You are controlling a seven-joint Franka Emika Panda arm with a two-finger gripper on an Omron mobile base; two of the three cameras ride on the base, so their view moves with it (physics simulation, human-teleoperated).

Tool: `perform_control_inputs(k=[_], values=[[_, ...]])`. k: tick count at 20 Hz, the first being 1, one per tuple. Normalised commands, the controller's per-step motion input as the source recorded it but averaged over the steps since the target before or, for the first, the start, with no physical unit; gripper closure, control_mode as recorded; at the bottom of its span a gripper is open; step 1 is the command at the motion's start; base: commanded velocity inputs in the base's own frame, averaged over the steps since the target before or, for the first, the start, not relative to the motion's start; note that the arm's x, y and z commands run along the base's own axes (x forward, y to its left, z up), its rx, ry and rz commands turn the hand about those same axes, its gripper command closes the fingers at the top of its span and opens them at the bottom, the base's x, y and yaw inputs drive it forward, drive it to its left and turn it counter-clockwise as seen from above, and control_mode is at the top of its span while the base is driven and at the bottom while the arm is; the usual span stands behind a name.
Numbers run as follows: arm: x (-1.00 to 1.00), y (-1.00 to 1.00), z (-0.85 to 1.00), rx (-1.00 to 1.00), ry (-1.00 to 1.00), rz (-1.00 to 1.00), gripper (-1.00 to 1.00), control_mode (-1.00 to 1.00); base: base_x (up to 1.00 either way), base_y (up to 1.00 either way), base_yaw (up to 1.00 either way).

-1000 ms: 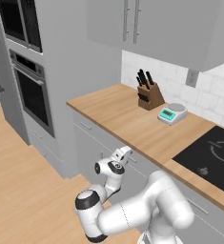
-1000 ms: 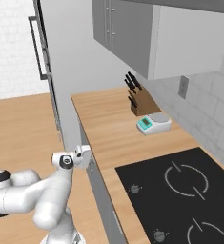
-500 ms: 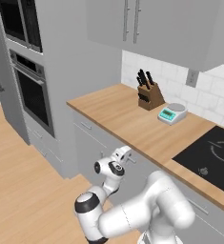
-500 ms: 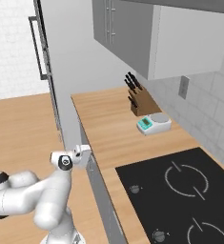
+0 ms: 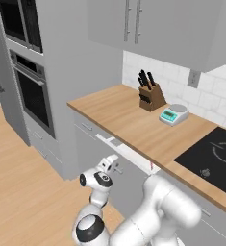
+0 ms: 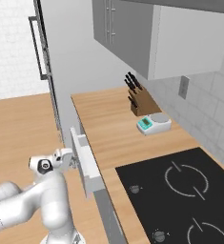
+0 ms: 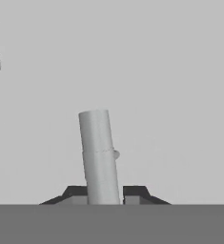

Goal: Take a straw from the drawer in front and place it inside the glass cup on the dining counter.

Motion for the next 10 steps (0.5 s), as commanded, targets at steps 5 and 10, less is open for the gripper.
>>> perform_control_inputs(k=[5,10], values=[[-0.5,1.0,0.0,0.0,0.07,0.09,1.0,-1.0,0.0,0.0,0.0],[-0.51,1.0,0.0,0.0,0.1,0.1,1.0,-1.0,0.0,0.0,0.0]])
